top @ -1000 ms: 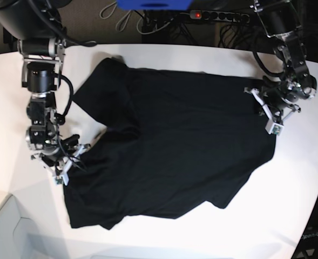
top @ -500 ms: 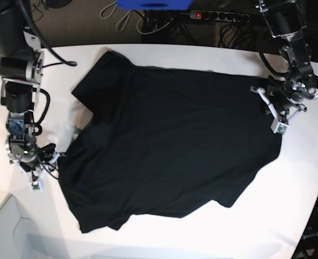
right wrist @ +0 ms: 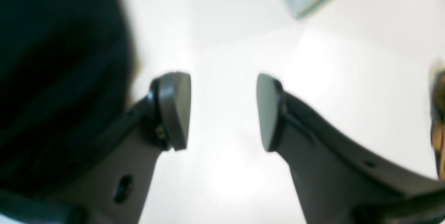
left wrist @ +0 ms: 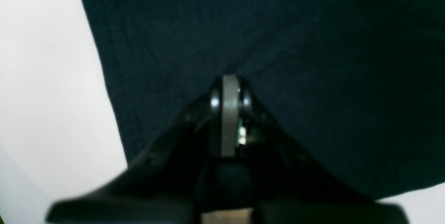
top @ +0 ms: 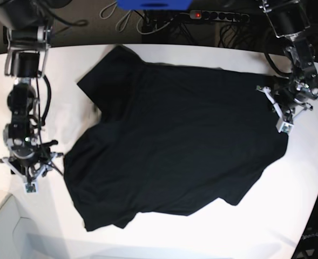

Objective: Layout the t-shirt on the table in an organized manner, then fold the t-shirt properly
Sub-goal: 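Pull the shirt with both grippers to spread its body flat, then regrasp the shirt edges with both grippers near the shoulders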

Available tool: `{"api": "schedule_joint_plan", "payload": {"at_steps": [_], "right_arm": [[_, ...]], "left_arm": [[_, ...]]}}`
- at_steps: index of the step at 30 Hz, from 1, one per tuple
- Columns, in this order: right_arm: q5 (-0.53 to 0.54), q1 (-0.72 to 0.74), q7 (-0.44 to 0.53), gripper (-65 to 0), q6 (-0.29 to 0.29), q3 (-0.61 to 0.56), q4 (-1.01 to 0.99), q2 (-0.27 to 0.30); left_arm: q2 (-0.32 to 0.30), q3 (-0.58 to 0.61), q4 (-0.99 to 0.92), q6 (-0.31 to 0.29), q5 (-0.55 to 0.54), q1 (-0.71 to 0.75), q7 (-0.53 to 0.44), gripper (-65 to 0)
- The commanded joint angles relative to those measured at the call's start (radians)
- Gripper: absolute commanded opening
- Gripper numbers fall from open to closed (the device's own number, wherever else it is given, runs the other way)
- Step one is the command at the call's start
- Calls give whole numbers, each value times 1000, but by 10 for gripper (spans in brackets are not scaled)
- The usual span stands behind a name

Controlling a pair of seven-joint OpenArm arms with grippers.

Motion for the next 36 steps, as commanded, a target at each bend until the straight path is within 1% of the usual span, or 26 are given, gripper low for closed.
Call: {"api": "schedule_joint_plan", "payload": {"at_steps": [1, 3, 7, 8, 9, 10, 12, 13, 14, 19, 25, 29, 31, 36], "right_arm": [[1, -16, 8, -340, -5, 3, 103, -5], [1, -103, -54, -340, -5, 3, 248, -57], [3, -237, -135, -340, -2, -3, 409, -146], [3, -266, -155, -340, 15, -3, 435, -162], [3, -294, -170, -340, 56, -5, 455, -186], [1, -321, -183, -340, 112, -5, 470, -211], [-2, -375, -196, -342, 205, 0, 489, -246], [-2, -401, -195, -344, 231, 1, 493, -258], [-2, -429, -195, -344, 237, 1, 495, -269], [-1, -524, -187, -344, 237, -3, 513, -291], [-1, -571, -184, -344, 239, 0, 501, -294], [-4, -573, -184, -344, 237, 6, 438, -294], [-4, -574, -184, -345, 237, 41, 412, -294], [-4, -596, -196, -345, 236, 176, 404, -295]], "left_arm": [[-5, 1, -3, 5, 39, 3, 47, -650], [-5, 3, -3, 5, 39, 1, 46, -650], [-5, 3, -3, 5, 39, -22, 47, -650], [-5, 1, -3, 5, 39, -23, 47, -650], [-5, 1, -3, 5, 39, -25, 47, -650], [-5, 1, -3, 5, 39, -25, 47, -650], [-5, 1, -3, 5, 39, -25, 46, -650], [-5, 1, -3, 5, 39, -25, 44, -650], [-5, 1, -3, 5, 39, -25, 44, -650], [-5, 1, -3, 5, 39, -25, 43, -650], [-5, 1, -3, 5, 39, -25, 43, -650], [-5, 1, -3, 5, 39, -23, 44, -650], [-5, 0, -3, 5, 39, -19, 44, -650], [-5, 0, -3, 5, 33, -16, 46, -650]]}}
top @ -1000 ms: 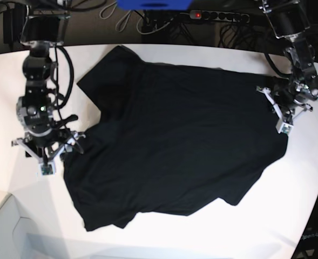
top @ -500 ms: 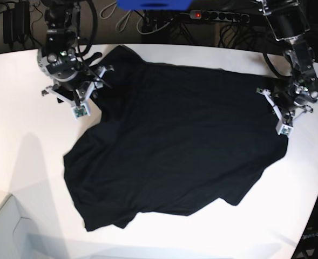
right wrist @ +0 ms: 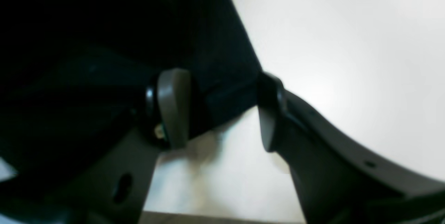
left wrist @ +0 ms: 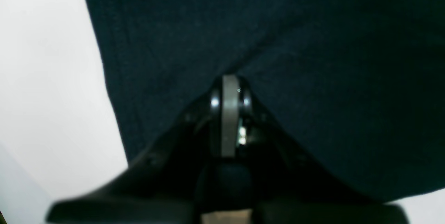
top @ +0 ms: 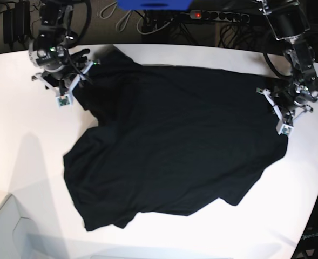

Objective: Layout the t-shirt on the table in an organized manner, then fold the t-shirt properly
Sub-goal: 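Regrasp the shirt edges with both grippers near the shoulders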

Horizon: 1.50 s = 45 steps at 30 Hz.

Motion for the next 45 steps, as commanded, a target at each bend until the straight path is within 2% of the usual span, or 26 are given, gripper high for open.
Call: {"api": "schedule_joint_plan", "payload": {"at_steps": [1, 4, 7, 11, 16, 22, 28, 32, 36, 42, 45], "right_arm": [[-25, -20, -19, -345, -7, 25, 10, 5], [-25, -72, -19, -346, -2, 58, 27, 7], [-23, -161, -8, -346, 3, 41, 76, 7], [-22, -280, -8, -352, 39, -74, 142, 5], [-22, -353, -8, -397, 41, -241, 217, 13], [-22, -349, -6, -402, 41, -304, 240, 42], [-22, -296, -6, -403, 41, -145, 243, 36], [-20, -201, -6, -399, 41, -50, 239, 35], [-17, -68, -8, -398, 41, -62, 234, 30], [-20, 110, -16, -398, 41, -202, 231, -7], [-22, 176, -9, -398, 41, -225, 142, -19]], "left_arm": [[-7, -2, 2, 2, 21, 4, 38, -650], [-4, -2, 2, 2, 21, 4, 38, -650], [17, -2, 4, 2, 27, 4, 40, -650], [31, 6, 4, 2, 27, 2, 40, -650], [54, 7, 4, 2, 29, -2, 40, -650], [56, 7, 4, 2, 29, -2, 40, -650], [48, 0, 4, 2, 21, 4, 40, -650], [48, 0, 4, 2, 27, 4, 40, -650], [50, 0, 4, 2, 27, 6, 41, -650], [51, 1, 4, 2, 27, 24, 41, -650], [51, 0, 4, 2, 27, 26, 41, -650]]}}
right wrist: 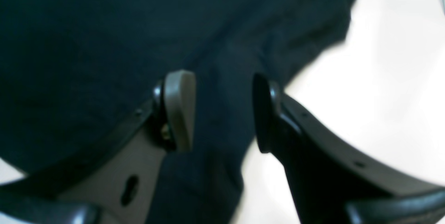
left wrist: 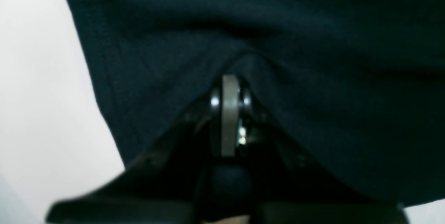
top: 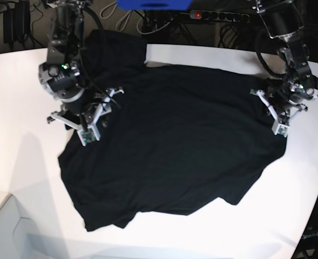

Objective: Layout the t-shirt on the table in an organized manner, then fold the t-shirt properly
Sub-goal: 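Regrasp the shirt edges with both grippers near the shoulders, then drag the shirt corner with the left gripper away from the right gripper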

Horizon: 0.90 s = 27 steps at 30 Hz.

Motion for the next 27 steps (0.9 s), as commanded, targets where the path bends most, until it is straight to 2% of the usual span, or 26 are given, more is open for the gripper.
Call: {"api": "schedule_joint_plan", "payload": {"at_steps": [1, 4, 6, 10, 14, 17, 19, 27], "right_arm": [[-5, 28, 11, -398, 0, 2, -43, 3], [-7, 73, 13, -398, -4, 50, -188, 6], [-8, 94, 13, -398, -10, 142, -261, 6], [-7, 108, 8, -398, -141, 315, -284, 6], [-5, 96, 7, -398, -145, 393, -253, 8], [-1, 54, 13, -398, -145, 389, -181, 2], [-1, 37, 13, -398, -124, 355, -129, -1], [-1, -12, 10, -398, 85, 249, -17, -67]], "left_arm": [[1, 3, -8, -13, 38, 14, 65, -650], [-2, 1, -8, -13, 38, 16, 65, -650], [-2, 0, -8, -13, 36, 27, 65, -650], [-2, 0, -8, -13, 31, 31, 65, -650], [4, 1, 11, -13, 33, 31, 65, -650], [13, 1, 80, -13, 30, 33, 66, -650], [36, 1, 143, -13, 30, 33, 88, -650], [84, 1, 404, -13, 28, 31, 212, -650]]}}
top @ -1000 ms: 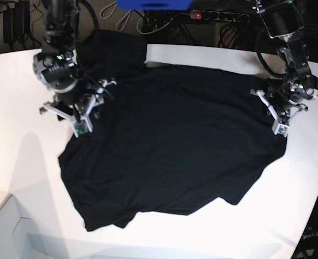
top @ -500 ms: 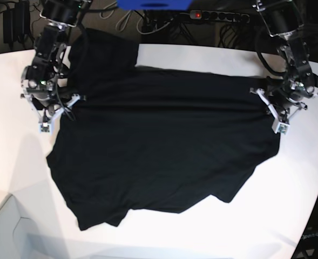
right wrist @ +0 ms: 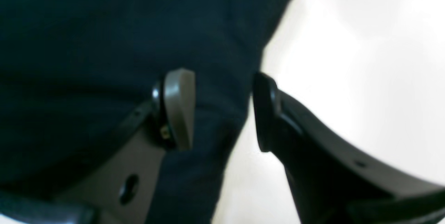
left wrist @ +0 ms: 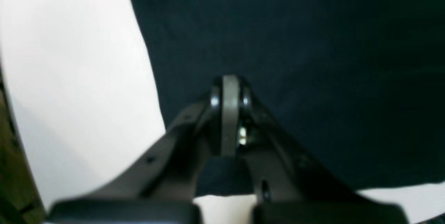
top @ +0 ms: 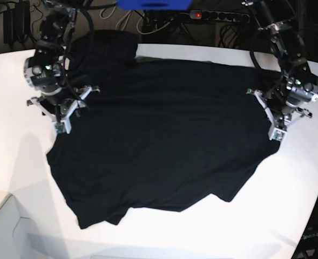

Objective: Layout the t-shirt on the table in an organized manner, then fold the t-shirt properly
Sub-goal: 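Drag the shirt corner with the left gripper away from the right gripper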

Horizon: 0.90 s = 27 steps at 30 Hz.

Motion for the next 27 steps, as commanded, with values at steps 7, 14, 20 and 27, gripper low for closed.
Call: {"api": "schedule_joint_plan", "payload": {"at_steps": [7, 14, 20, 27], "right_arm": [[11, -45, 24, -398, 52, -169, -19, -23], [6, -70, 150, -398, 52, -177, -132, -5], [6, -96, 177, -398, 52, -177, -197, 41], [6, -106, 177, -398, 52, -177, -209, 56]], "left_arm": [[-17, -3, 65, 2, 7, -91, -9, -635], [-46, -5, -202, 2, 10, -363, -29, -388], [-65, -3, -598, 2, 10, -594, -260, -231], [-77, 8, -1089, 216, 10, -726, -635, -204]]}}
